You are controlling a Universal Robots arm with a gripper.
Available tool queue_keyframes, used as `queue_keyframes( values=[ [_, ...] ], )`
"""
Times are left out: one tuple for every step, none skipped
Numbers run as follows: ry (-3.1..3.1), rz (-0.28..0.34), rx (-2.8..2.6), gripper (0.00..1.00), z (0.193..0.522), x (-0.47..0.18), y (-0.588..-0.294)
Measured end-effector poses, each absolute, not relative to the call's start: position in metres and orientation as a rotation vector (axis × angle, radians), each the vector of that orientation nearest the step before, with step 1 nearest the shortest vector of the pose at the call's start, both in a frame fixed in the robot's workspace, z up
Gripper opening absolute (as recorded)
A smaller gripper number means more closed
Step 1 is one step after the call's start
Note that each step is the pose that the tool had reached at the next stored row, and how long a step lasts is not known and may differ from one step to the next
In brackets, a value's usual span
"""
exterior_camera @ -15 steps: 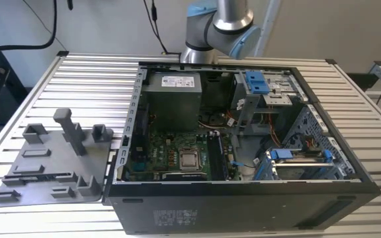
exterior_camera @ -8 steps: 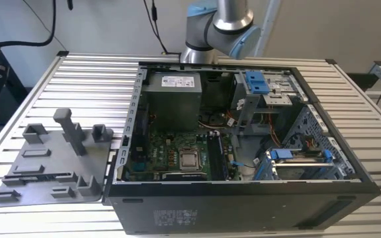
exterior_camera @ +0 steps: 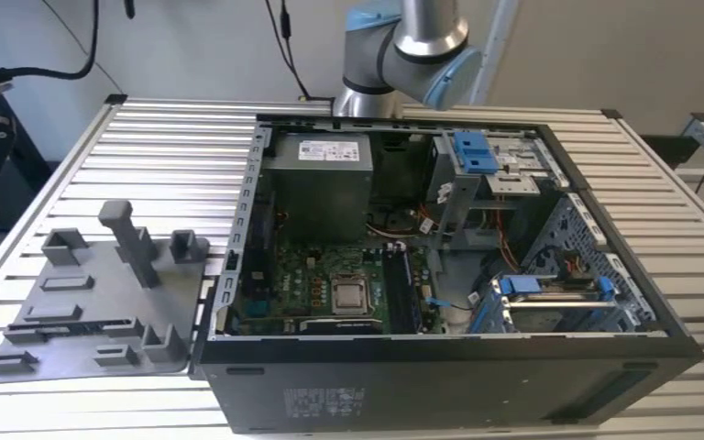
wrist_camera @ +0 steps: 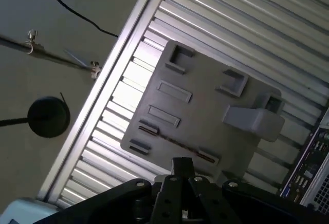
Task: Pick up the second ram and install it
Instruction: 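Pick up the second ram and move it above second insertion slot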
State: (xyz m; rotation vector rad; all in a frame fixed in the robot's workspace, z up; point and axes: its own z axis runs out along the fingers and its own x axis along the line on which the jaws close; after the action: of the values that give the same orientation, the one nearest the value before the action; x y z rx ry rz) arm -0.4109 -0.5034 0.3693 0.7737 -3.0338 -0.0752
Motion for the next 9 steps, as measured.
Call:
queue_keyframes(
  values=[
    [-3.026, -0.075, 0.801, 0.11, 0.3693, -0.4109, -0.5034],
    [-3.018, -0.075, 0.829, 0.11, 0.3693, -0.4109, -0.5034],
    [-3.01, -0.075, 0.857, 0.11, 0.3692, -0.4109, -0.5034],
    [-3.002, -0.075, 0.883, 0.11, 0.3693, -0.4109, -0.5034],
    [-2.993, -0.074, 0.911, 0.11, 0.3692, -0.4109, -0.5034],
    [-2.984, -0.074, 0.938, 0.11, 0.3693, -0.4109, -0.5034],
    [-2.976, -0.074, 0.964, 0.11, 0.3692, -0.4109, -0.5034],
    [-2.966, -0.074, 0.991, 0.11, 0.3693, -0.4109, -0.5034],
    [-2.957, -0.074, 1.018, 0.11, 0.3693, -0.4109, -0.5034]
  ],
)
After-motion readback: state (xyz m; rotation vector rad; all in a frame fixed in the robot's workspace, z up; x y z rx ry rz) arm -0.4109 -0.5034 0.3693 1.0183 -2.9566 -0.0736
